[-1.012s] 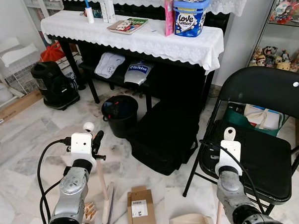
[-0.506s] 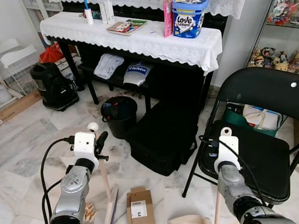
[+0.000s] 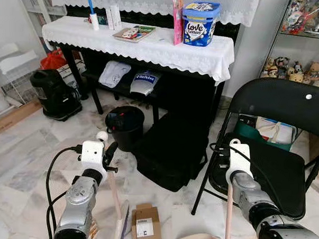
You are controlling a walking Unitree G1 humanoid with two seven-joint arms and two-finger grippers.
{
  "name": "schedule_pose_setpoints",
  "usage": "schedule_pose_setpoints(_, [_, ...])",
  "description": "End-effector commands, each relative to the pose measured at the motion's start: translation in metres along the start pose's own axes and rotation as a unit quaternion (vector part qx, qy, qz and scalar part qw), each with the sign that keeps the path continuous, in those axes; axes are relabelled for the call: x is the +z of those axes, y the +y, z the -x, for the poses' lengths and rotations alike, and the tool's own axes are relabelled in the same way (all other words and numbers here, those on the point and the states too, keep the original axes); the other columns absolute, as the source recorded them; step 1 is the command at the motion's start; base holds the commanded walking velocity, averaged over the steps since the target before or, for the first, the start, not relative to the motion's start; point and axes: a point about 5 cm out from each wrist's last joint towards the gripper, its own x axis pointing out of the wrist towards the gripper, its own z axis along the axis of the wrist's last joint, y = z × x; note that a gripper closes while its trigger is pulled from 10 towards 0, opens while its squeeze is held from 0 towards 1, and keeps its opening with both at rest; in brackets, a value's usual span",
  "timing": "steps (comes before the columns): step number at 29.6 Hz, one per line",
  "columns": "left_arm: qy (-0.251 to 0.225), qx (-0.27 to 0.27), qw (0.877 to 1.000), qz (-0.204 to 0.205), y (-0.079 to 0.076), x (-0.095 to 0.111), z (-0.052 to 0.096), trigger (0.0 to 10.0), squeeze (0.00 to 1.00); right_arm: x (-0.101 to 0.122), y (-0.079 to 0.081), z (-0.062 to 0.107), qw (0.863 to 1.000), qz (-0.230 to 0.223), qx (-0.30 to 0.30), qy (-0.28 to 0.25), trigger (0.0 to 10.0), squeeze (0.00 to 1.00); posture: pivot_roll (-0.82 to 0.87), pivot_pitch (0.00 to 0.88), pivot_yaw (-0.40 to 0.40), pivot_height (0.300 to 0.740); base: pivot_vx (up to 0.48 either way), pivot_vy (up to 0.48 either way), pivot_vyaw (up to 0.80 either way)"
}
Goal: Sweep floor
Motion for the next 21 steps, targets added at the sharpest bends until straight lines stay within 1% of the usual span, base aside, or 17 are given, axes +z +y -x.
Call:
schedule_pose_setpoints(1, [-0.007, -0.005, 1.0, 0.002, -0.001, 0.006, -0.005, 10.0, 0.0, -0.024, 0.009, 0.005, 0.999, 0.0, 0.002, 0.033, 10.0, 0.0, 0.04, 0.0, 0.046, 0.74, 0.0, 0.0, 0.0])
schedule_pose_setpoints(3, [-0.008, -0.004, 1.0, 0.002, -0.001, 0.006, -0.005, 10.0, 0.0, -0.018, 0.008, 0.004, 1.0, 0.001, -0.009, 0.013, 10.0, 0.0, 0.04, 0.0, 0.045, 0.74, 0.0, 0.0, 0.0])
schedule_pose_setpoints(4, [-0.009, -0.004, 1.0, 0.002, -0.001, 0.006, -0.005, 10.0, 0.0, -0.011, 0.007, 0.004, 1.0, -0.005, -0.016, -0.014, 10.0, 0.0, 0.04, 0.0, 0.046, 0.74, 0.0, 0.0, 0.0])
schedule_pose_setpoints(5, [-0.01, -0.004, 1.0, 0.001, -0.001, 0.006, -0.005, 10.0, 0.0, -0.003, 0.006, 0.004, 0.999, 0.005, -0.026, -0.047, 10.0, 0.0, 0.04, 0.0, 0.046, 0.74, 0.0, 0.0, 0.0])
schedule_pose_setpoints(9, [-0.012, -0.003, 1.0, 0.001, -0.002, 0.007, -0.005, 10.0, 0.0, 0.005, 0.007, 0.006, 0.995, 0.001, -0.034, -0.09, 10.0, 0.0, 0.04, 0.0, 0.044, 0.74, 0.0, 0.0, 0.0])
schedule_pose_setpoints(12, [-0.014, -0.002, 1.0, 0.002, -0.002, 0.008, -0.005, 10.0, 0.0, 0.007, 0.007, 0.007, 0.994, -0.007, -0.04, -0.106, 10.0, 0.0, 0.04, 0.0, 0.044, 0.74, 0.0, 0.0, 0.0])
schedule_pose_setpoints(19, [-0.017, -0.001, 1.0, 0.002, -0.001, 0.008, -0.005, 10.0, 0.0, 0.007, 0.006, 0.01, 0.99, -0.003, -0.048, -0.136, 10.0, 0.0, 0.04, 0.0, 0.045, 0.74, 0.0, 0.0, 0.0])
schedule_pose_setpoints(21, [-0.017, -0.001, 1.0, 0.003, -0.002, 0.008, -0.005, 10.0, 0.0, 0.008, 0.005, 0.011, 0.987, -0.01, -0.053, -0.149, 10.0, 0.0, 0.04, 0.0, 0.045, 0.74, 0.0, 0.0, 0.0])
